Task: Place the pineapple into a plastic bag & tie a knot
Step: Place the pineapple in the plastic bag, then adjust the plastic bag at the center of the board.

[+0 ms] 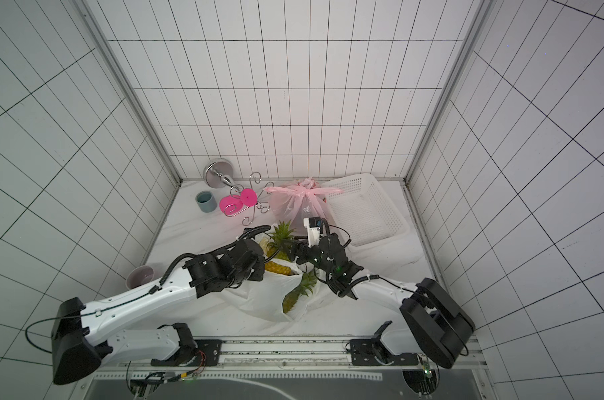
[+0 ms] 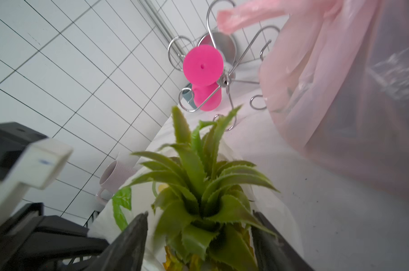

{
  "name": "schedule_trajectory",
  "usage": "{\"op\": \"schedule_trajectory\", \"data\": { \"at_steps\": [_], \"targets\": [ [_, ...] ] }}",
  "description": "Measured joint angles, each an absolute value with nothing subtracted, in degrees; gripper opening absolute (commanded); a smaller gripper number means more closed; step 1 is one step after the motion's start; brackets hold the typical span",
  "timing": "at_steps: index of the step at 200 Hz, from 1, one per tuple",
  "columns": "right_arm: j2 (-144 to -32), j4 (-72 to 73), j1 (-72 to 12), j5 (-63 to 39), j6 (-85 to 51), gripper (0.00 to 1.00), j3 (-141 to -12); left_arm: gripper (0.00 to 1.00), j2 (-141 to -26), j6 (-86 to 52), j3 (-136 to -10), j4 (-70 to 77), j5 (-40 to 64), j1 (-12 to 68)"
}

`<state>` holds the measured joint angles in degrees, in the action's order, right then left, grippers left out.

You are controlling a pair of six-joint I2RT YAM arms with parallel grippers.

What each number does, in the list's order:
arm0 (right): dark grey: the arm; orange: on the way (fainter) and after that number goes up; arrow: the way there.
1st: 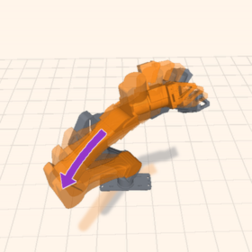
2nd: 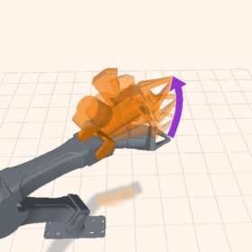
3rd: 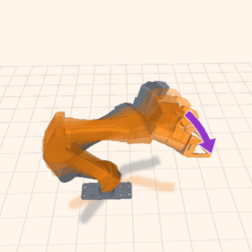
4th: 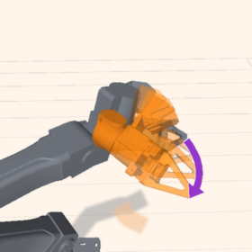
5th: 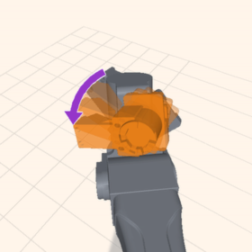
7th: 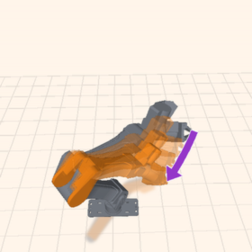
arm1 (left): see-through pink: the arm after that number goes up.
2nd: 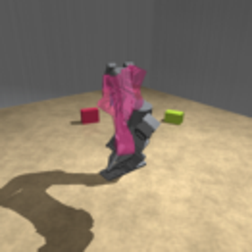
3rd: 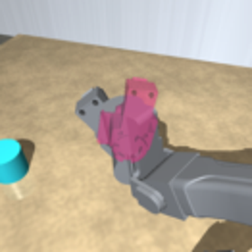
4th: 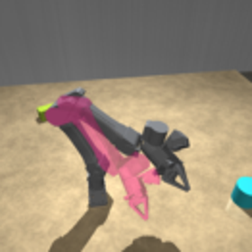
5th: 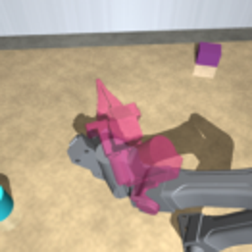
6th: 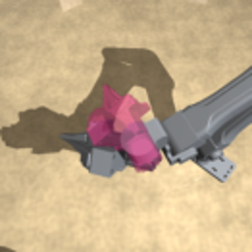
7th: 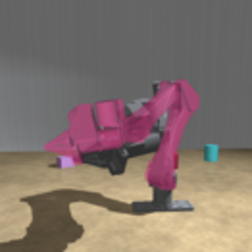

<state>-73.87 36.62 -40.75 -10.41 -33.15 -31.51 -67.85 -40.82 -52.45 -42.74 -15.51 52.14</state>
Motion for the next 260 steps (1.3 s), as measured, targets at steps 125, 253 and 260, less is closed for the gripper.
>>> {"op": "schedule_trajectory", "data": {
  "at_steps": [125,253,260],
  "targets": [
    [-58.11,9.54,-33.08,-13.76,-29.98,0.66,-25.96,0.0,-67.55,-38.26,-50.85,-39.83,-9.3,48.1],
    [-60.53,13.08,-30.74,-7.44,-30.85,0.0,-23.42,0.0,-66.22,-38.11,-47.53,-37.87,-9.3,46.81],
    [-59.64,11.81,-30.74,-7.4,-30.63,0.0,-24.99,0.0,-65.58,-38.09,-47.51,-37.87,-9.32,46.33]
  ]
}}
